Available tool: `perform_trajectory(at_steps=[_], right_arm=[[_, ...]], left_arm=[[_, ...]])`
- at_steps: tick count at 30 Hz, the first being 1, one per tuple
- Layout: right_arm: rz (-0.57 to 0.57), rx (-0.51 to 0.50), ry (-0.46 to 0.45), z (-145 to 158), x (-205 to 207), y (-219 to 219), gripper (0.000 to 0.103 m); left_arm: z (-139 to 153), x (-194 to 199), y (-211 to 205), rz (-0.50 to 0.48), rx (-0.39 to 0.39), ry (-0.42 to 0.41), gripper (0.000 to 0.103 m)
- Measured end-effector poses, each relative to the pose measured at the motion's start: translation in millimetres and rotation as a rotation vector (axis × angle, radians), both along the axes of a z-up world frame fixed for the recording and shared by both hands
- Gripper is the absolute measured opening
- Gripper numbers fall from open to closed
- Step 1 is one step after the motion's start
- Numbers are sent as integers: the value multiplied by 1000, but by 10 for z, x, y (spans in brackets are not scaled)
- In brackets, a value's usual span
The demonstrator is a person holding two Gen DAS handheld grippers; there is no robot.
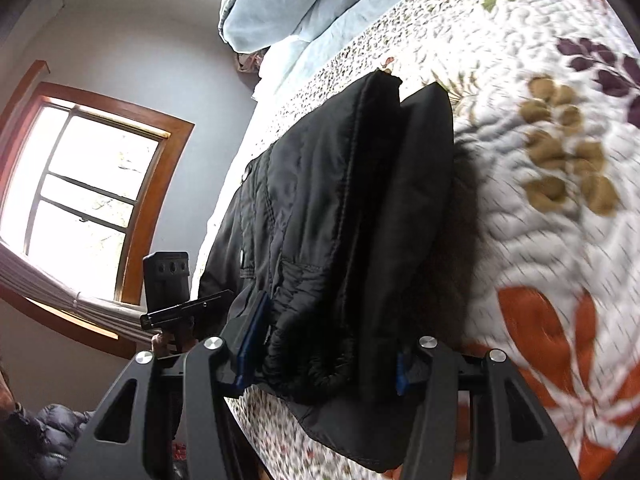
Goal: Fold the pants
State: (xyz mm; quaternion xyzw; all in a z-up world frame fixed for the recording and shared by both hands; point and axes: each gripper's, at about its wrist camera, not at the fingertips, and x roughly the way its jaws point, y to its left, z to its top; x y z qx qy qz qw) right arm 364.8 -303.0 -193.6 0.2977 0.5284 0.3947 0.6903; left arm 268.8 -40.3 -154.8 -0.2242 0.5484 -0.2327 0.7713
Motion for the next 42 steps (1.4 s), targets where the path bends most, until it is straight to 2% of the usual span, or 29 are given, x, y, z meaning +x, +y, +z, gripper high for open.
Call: perform_trajectory(at_steps=[13,27,37,42], right_arm=[[-23,28,23,-129,216,-29,52],[-52,61,35,-273,100,-176,54],[-89,69,43,-339,37,-226,56],[-114,69,50,-295,-43,-250,74]], left_arm=[[19,-16,37,8,16,-11,64],[-8,-86,165,17,5,-15,75],[71,8,67,23,53,-38,83],[93,29,94,36,61,-33,86]])
